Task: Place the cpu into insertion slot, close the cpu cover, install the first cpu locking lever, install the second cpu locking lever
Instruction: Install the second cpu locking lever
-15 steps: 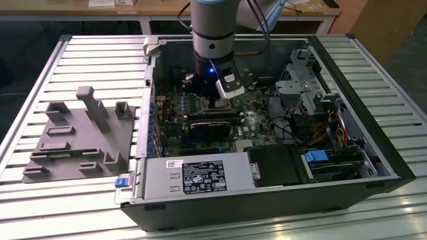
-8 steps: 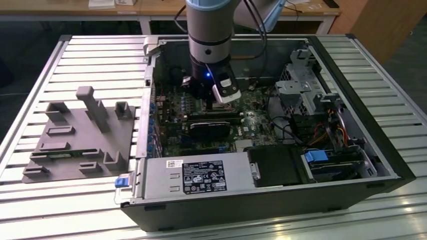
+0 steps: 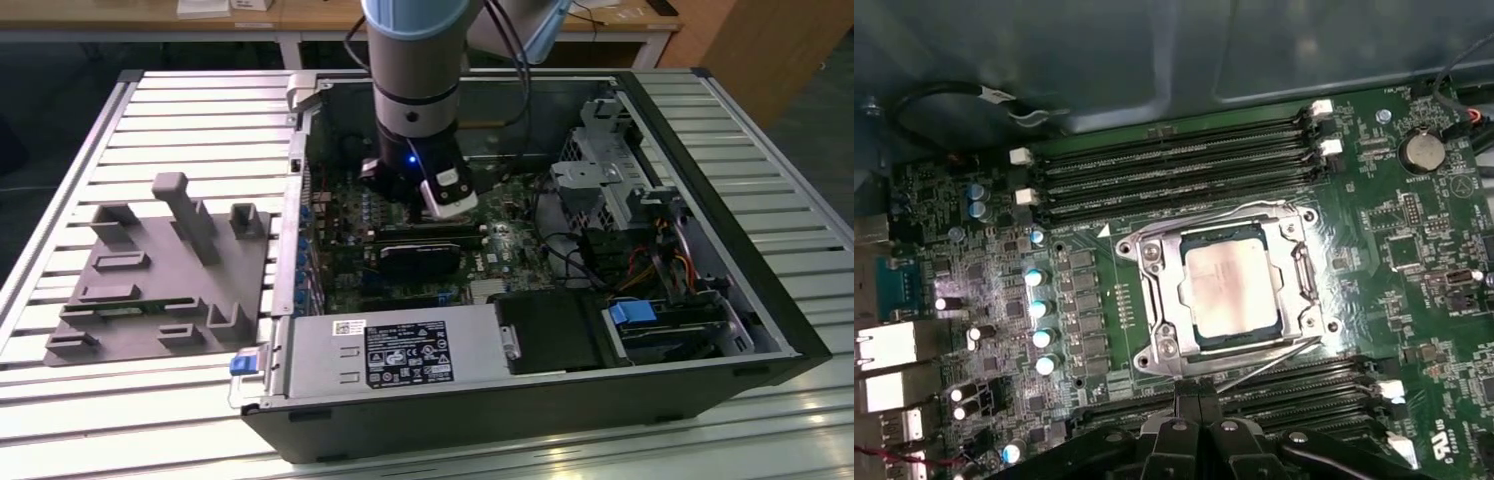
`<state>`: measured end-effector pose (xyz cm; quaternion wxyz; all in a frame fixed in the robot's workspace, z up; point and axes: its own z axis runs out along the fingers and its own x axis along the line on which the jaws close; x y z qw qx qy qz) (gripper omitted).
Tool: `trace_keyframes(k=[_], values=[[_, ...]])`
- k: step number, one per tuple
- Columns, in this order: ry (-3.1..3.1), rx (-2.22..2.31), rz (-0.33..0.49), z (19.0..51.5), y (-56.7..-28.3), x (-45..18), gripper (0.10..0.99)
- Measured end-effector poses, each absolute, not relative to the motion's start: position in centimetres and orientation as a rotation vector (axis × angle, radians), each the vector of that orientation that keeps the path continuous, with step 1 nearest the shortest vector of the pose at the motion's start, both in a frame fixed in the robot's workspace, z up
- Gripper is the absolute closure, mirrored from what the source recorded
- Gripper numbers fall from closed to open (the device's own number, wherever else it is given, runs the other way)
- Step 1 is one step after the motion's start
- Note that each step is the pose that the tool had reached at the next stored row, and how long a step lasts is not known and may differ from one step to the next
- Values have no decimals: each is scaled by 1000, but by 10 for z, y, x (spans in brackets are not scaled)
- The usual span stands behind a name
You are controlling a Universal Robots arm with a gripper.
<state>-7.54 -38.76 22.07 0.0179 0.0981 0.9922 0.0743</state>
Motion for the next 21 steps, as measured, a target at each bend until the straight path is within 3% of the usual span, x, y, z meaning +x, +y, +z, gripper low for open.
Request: trace_keyframes(k=[21], values=[[3072, 307, 385, 206, -404, -85, 984]])
